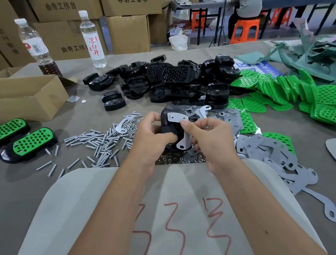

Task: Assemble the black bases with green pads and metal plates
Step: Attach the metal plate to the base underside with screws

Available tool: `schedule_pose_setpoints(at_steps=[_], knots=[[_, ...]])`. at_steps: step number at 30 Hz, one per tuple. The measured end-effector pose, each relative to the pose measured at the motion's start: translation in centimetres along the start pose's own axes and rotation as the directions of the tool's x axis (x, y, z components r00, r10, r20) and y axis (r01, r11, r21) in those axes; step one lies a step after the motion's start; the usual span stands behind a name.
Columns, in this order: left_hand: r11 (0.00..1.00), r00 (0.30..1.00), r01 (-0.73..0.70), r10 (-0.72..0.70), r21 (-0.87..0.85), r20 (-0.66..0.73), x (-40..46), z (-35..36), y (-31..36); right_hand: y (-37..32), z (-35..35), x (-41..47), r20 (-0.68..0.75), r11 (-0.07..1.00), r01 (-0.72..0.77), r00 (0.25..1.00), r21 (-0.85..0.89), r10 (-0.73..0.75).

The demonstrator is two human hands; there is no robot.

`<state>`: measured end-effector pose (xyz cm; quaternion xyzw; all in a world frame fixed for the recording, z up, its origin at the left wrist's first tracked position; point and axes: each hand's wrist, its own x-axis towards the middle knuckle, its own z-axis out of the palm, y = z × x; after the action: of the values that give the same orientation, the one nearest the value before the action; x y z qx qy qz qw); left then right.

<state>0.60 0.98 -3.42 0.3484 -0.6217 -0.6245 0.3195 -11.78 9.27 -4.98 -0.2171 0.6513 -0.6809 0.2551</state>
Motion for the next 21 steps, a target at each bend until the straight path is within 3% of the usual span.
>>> schedule_pose_setpoints(at_steps=[12, 21], knots=[[0.993, 0.997, -0.029, 0.021, 0.111, 0.073, -0.3, -0.4, -0.1, -0.2, 0.0, -0.3, -0.052, 0.993, 0.035, 0.998, -0.110, -0.041], [0.977, 0.989, -0.022, -0.009, 0.211, 0.145, -0.6, -1.1, 0.8, -0.3, 0.1, -0.6, -0.036, 0.915, 0.107, 0.991, -0.389, -0.131]])
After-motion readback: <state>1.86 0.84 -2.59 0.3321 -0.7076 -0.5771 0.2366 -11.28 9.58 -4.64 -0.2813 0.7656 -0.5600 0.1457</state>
